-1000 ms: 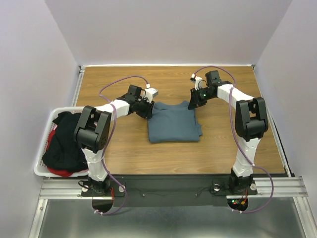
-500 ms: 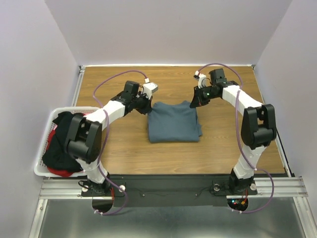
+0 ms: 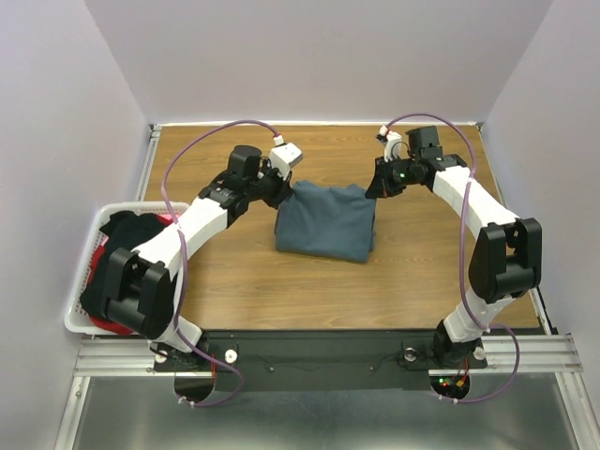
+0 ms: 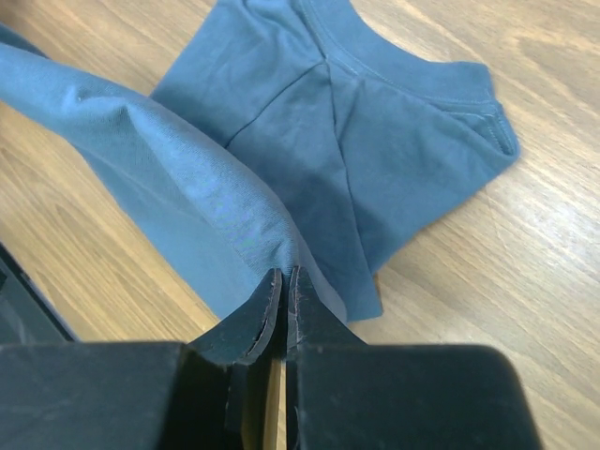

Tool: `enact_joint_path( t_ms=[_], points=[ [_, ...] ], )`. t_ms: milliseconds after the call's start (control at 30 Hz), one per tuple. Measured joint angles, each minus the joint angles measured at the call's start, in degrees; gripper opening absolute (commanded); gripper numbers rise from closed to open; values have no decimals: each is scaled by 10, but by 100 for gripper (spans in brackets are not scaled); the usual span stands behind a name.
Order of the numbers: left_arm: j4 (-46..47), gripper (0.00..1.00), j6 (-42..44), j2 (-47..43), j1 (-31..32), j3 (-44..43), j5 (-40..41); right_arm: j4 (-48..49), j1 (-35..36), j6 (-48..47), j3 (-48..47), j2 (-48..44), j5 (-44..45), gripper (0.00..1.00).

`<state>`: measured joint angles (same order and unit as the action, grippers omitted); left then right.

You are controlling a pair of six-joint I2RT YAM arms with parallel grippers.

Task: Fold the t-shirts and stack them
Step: Fold the tshirt

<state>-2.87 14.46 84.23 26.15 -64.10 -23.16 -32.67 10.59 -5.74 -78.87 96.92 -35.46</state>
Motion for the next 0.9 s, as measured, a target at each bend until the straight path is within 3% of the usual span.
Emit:
enact_joint_path(
  t_ms=[300, 533, 900],
  points=[
    [5, 0, 10, 98, 0, -34, 24, 4, 0, 15, 0, 16, 38, 1],
    [38, 0, 11, 194, -3, -73, 36, 31, 0, 30, 0, 82, 77, 1],
    [76, 0, -17, 244, -19, -81, 71, 61, 0, 43, -6, 119, 119, 1]
  ],
)
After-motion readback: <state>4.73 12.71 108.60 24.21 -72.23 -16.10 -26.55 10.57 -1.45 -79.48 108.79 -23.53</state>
